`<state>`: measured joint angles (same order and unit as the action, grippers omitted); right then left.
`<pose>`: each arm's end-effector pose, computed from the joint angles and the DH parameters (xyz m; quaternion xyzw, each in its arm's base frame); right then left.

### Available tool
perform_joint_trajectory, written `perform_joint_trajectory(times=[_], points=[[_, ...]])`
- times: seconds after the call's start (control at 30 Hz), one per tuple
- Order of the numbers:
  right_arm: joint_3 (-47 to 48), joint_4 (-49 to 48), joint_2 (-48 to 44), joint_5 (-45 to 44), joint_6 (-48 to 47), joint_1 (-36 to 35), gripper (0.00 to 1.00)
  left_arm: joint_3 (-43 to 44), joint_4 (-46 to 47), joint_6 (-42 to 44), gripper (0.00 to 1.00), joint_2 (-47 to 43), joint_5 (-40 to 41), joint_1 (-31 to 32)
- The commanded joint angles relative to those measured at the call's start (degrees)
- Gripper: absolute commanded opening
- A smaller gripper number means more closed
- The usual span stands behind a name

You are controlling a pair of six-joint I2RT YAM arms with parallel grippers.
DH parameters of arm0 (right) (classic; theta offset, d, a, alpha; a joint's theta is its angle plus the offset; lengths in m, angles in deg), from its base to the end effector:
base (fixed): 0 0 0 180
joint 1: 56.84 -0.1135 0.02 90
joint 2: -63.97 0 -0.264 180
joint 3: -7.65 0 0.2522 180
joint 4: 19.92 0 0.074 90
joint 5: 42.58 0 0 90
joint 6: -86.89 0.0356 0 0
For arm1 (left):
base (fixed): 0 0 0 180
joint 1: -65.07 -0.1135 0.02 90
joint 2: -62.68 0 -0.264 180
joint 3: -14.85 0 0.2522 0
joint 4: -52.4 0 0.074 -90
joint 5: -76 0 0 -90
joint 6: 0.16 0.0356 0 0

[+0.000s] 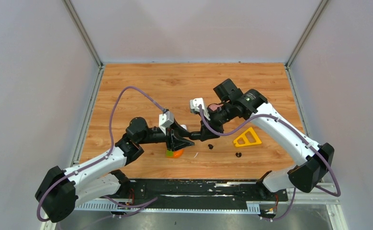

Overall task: Insert the wireless bluetooth earbuds into the charging case
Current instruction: Pick up the charging case at the center of the board.

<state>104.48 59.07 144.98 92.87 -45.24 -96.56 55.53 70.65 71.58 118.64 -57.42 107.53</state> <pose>0.1884 0.1895 0.3547 -0.6554 0.6192 0.3712 0.2218 0.1423 -0.1633 0.2710 0.3964 0.5693 -0.5603 0.4526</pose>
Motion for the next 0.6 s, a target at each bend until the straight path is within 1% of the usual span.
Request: perform_joint_trajectory(times=[0.0,0.2,0.57], points=[[2.7,-0.6,0.4,1.6,-0.3,-0.2,0.17,-0.1,1.9,2.1,0.50,0.0,-0.6,0.6],[2.8,-0.7,0.5,2.9,0.5,-0.2,0.16,0.1,2.0,2.1,0.47,0.5,-0.3,0.6],[2.4,-1.4,1.1,4.4,1.5,-0.2,0.17,0.2,2.8,1.5,0.45,0.8,0.2,0.6]])
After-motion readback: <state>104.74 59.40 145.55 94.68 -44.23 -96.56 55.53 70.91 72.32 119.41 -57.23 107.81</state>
